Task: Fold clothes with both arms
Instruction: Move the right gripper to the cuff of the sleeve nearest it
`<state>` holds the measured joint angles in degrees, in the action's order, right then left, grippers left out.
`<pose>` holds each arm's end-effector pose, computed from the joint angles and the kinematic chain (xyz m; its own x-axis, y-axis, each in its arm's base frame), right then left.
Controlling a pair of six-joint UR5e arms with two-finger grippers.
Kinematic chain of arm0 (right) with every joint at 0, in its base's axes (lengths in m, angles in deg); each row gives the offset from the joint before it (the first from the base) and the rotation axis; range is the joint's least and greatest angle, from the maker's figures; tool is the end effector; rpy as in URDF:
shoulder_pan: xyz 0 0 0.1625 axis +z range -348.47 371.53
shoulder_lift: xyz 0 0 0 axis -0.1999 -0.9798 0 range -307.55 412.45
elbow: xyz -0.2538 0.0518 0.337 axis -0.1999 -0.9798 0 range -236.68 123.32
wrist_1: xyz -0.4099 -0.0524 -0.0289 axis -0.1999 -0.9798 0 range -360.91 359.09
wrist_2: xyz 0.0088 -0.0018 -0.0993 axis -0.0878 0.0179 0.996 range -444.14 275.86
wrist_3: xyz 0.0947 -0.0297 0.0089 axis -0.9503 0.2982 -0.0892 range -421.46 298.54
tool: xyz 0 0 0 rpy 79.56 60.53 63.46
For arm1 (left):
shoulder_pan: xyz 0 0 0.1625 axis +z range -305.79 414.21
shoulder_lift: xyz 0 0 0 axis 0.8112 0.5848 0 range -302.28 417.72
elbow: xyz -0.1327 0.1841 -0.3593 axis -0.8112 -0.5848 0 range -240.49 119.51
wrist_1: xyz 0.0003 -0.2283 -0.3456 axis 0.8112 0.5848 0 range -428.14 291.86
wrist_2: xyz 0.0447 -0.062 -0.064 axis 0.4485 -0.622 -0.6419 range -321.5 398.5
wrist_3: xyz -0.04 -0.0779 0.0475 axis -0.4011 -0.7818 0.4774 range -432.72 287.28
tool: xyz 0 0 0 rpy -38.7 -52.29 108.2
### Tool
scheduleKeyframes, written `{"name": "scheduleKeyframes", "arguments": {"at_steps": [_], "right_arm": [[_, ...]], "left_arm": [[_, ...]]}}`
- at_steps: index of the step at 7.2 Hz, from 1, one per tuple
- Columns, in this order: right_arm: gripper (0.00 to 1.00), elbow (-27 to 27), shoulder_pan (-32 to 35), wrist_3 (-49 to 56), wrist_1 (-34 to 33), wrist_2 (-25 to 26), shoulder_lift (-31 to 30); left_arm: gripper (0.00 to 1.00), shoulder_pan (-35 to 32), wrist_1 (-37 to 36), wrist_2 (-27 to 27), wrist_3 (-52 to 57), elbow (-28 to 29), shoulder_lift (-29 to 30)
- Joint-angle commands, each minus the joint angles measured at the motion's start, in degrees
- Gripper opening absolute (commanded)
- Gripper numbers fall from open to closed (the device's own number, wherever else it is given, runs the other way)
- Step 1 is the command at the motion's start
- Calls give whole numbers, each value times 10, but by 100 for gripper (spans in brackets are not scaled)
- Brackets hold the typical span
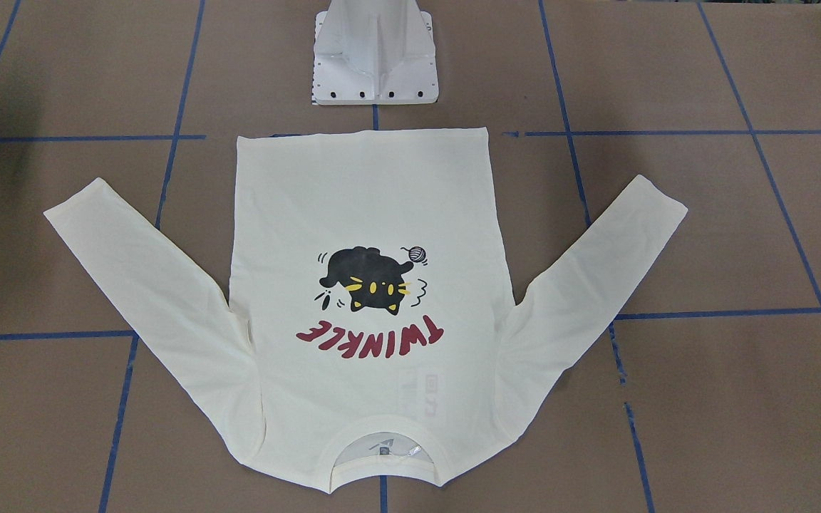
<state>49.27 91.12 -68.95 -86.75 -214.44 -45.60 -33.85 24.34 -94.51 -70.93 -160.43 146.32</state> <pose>-0.0122 -0.4475 0.5829 0.7425 -0.1432 0.6544 0.0807 0.9889 0.1248 -0.0488 -0.4912 0.5816 0.7250 0.1858 -0.6633 -0.0561 0.9757 0.2120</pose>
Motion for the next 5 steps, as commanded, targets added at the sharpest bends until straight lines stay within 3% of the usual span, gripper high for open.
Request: {"name": "scheduleKeyframes", "arguments": {"at_steps": [1, 3, 4, 5], "right_arm": [[100, 0, 3, 3, 1, -15, -3], [100, -11, 2, 2, 6, -13, -5], [100, -9, -1, 0, 7, -34, -6], [100, -1, -27, -18, 8, -93, -6]], "left_arm": [[100, 1, 2, -15, -5, -30, -14], [100, 6, 2, -15, -5, -38, -14], [100, 6, 7, -37, -4, -40, -32], [100, 49, 49, -62, -7, -38, -31]]}}
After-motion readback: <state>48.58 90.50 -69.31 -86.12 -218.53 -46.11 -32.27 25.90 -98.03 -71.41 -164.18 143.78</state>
